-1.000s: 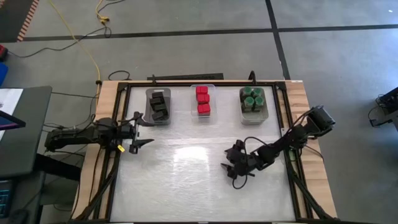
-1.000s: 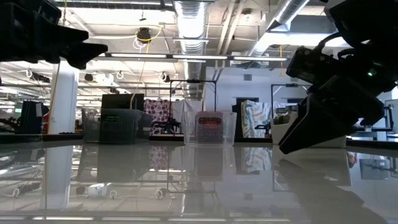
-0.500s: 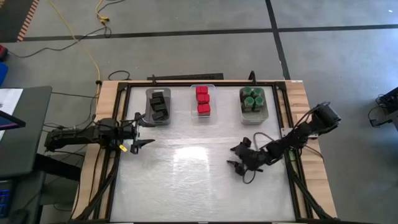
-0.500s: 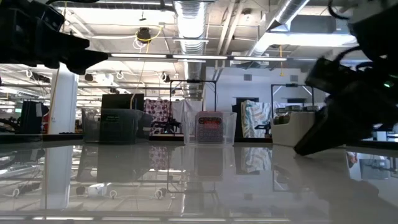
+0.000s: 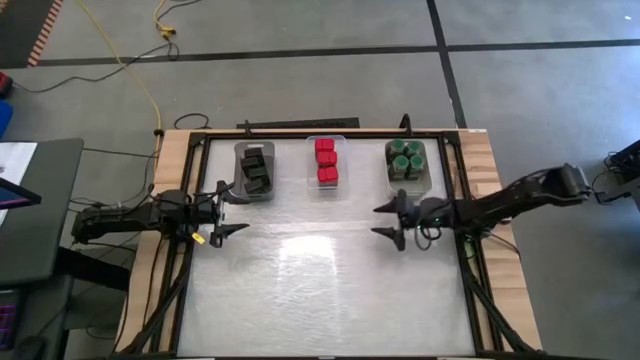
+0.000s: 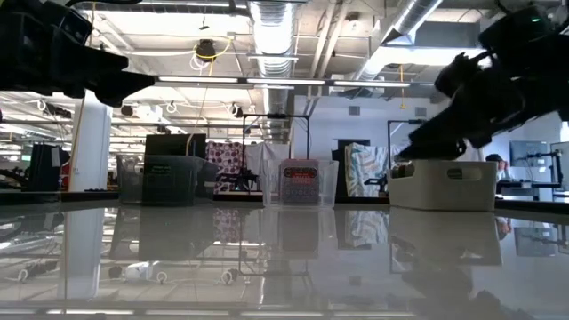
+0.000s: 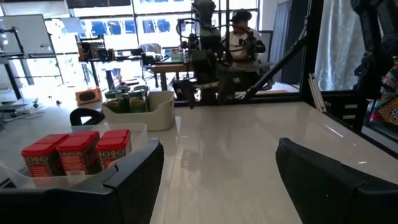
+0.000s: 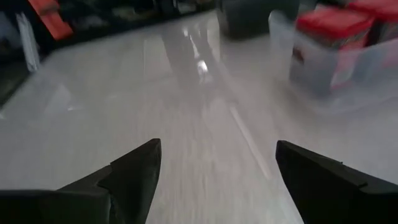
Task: Sort spices by type
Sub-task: Return to Home Position
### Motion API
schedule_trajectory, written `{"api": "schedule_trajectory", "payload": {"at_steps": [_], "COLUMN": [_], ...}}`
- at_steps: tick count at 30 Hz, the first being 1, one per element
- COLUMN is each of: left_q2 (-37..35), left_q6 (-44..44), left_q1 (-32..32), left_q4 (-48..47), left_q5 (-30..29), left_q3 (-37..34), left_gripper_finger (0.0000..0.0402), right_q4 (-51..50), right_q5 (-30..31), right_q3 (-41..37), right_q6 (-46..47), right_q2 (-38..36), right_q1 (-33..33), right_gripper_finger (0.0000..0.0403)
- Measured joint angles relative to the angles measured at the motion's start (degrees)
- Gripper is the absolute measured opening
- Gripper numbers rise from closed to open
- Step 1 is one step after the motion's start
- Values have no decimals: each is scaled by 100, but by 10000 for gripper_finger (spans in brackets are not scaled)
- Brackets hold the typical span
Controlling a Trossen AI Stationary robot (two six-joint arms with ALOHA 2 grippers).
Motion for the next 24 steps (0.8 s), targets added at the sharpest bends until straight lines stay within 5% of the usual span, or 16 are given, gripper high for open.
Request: {"api": "schedule_trajectory", "payload": {"at_steps": [12, 24], "left_q2": [0, 0], "left_q6": [0, 0], "left_q1": [0, 0], "left_q4": [-11, -13], "left_q5": [-41, -49], "left_q3": [0, 0], "left_gripper_finger": [296, 296], "right_q4": [-231, -2282], "right_q5": [289, 437], "right_q3": [-612, -616], "right_q6": [223, -55], "right_q2": [-2007, -4609], "right_q1": [-87, -137], "right_gripper_finger": [345, 345]}}
